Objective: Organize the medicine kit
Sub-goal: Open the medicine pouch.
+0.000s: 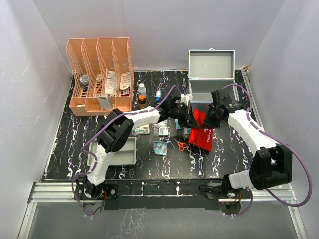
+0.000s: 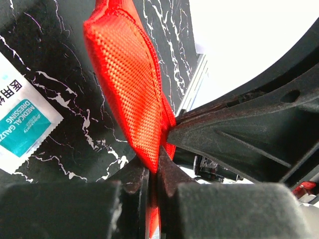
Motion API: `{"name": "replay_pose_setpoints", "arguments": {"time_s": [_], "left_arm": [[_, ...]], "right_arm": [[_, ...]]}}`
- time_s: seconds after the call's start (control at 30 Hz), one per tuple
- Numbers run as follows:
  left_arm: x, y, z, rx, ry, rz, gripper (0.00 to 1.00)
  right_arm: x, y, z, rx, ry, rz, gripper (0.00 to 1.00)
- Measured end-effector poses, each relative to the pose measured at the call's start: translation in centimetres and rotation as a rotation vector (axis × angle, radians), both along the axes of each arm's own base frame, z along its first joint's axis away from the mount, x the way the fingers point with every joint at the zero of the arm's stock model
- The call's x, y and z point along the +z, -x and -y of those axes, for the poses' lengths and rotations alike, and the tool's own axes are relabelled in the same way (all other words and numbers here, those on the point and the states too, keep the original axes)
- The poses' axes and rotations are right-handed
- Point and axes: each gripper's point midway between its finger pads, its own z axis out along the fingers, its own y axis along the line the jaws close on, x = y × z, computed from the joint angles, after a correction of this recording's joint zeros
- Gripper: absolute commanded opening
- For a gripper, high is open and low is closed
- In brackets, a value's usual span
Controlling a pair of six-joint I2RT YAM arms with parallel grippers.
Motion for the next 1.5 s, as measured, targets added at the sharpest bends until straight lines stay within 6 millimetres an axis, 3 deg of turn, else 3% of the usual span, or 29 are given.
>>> {"name": "replay_pose_setpoints", "arguments": {"time_s": [0.33,0.5,0.7,0.83,0.97,1.17,1.33,1.5], "left_arm": [[-0.8,0.1,-0.6,-0.024,-0.031,0.038,0.0],[-1.3,-0.6,-1.9,-0.066,-0.113,0.134,0.0],[-0.9,-1.2,-4.8,-0.099,-0.25,0.273,0.0],[0.4,-2.3,-6.8,-0.094,-0.358,0.396,0.0],[2.7,-4.6,-8.2,-0.073,-0.453,0.542,0.0],[6.5,-7.6,-10.3,-0.042,-0.587,0.72,0.0],[9.3,-10.0,-12.6,0.019,-0.713,0.849,0.0],[9.2,-11.4,-15.4,0.044,-0.873,0.913,0.0]], "right_arm": [[0.0,0.0,0.0,0.0,0.0,0.001,0.01],[0.0,0.0,0.0,-0.002,-0.001,0.001,0.27],[0.5,-0.1,0.0,0.006,-0.001,0.021,0.34],[2.0,-0.7,-0.2,0.011,-0.012,0.065,0.39],[3.5,-1.7,-0.6,0.021,-0.032,0.114,0.39],[4.0,-2.1,-1.8,0.045,-0.056,0.141,0.39],[4.4,-3.2,-4.7,0.088,-0.063,0.171,0.4],[4.8,-5.1,-8.6,0.122,-0.07,0.221,0.39]]}}
